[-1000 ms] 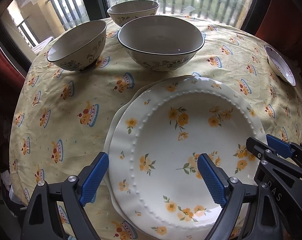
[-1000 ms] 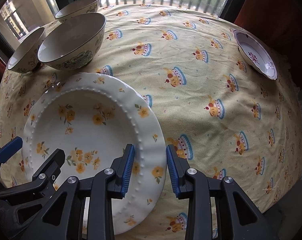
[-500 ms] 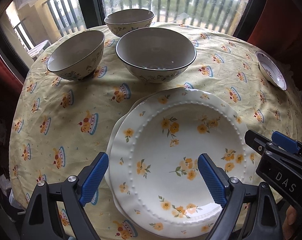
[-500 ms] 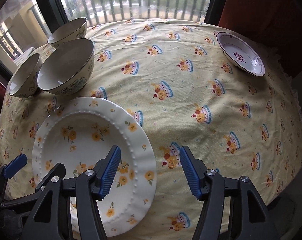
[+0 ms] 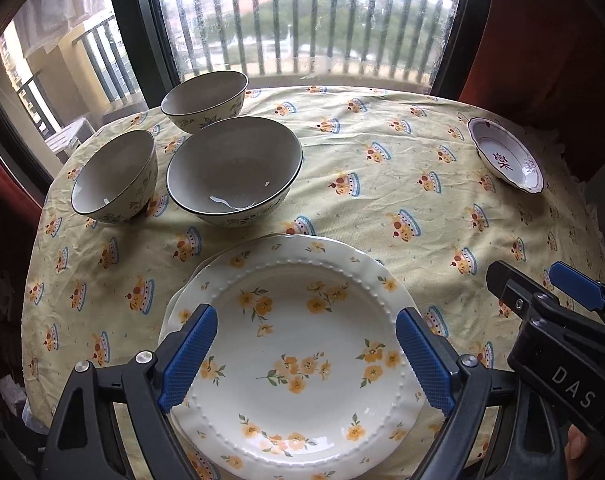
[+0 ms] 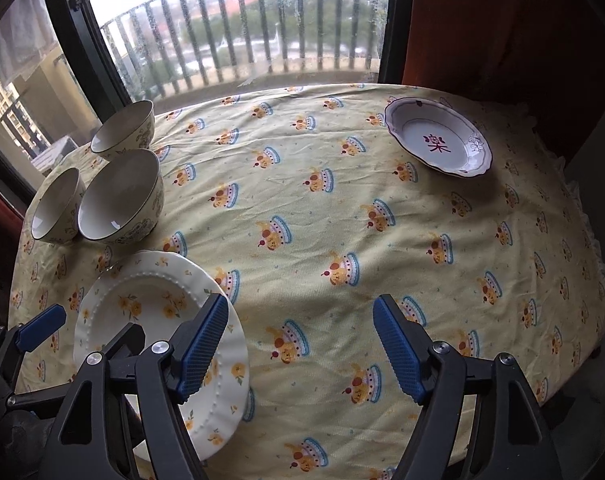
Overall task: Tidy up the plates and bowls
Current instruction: 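Open both grippers and lift away from the stacked plates, then move both grippers to the red-rimmed character plate and grasp its rim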
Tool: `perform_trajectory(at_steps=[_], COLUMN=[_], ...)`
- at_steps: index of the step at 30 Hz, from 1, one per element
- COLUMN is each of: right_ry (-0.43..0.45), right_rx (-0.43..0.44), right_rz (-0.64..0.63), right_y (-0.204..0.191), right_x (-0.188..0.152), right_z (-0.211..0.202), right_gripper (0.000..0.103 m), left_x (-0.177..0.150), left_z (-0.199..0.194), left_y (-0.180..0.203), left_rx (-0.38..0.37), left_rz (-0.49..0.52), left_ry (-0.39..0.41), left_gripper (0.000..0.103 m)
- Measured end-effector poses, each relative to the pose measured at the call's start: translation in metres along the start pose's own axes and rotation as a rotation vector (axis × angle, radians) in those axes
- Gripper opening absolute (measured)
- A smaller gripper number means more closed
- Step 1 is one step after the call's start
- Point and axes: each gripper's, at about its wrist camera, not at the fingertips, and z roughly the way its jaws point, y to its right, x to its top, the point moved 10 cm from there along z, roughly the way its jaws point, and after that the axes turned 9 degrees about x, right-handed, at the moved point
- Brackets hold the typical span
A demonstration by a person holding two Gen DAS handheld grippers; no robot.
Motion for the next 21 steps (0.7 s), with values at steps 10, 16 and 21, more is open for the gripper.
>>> perform_trajectory(at_steps=[10,16,21], right_ry=[0.023,0.017,0.041], right_rx=[0.008,0.031,0.095], right_rz=[-0.058,-0.092,-0.094], right_y=[0.065,0.107,0.138], right_x=[0.03,0.047,0.065], right_z=[-0.009,-0.005,0.002], right_gripper=[0.078,0.078,0.078], left_x=[0.025,0.039,0.056], left_z=[-0.006,-0.005,0.003], left_y=[0.068,0.11,0.147], left_rx=[0.011,0.044,0.014], left_rz=[-0.049,-0.056,-0.073], left_ry=[0.01,0.026,0.02], left_gripper=[0.091,0.091,0.089])
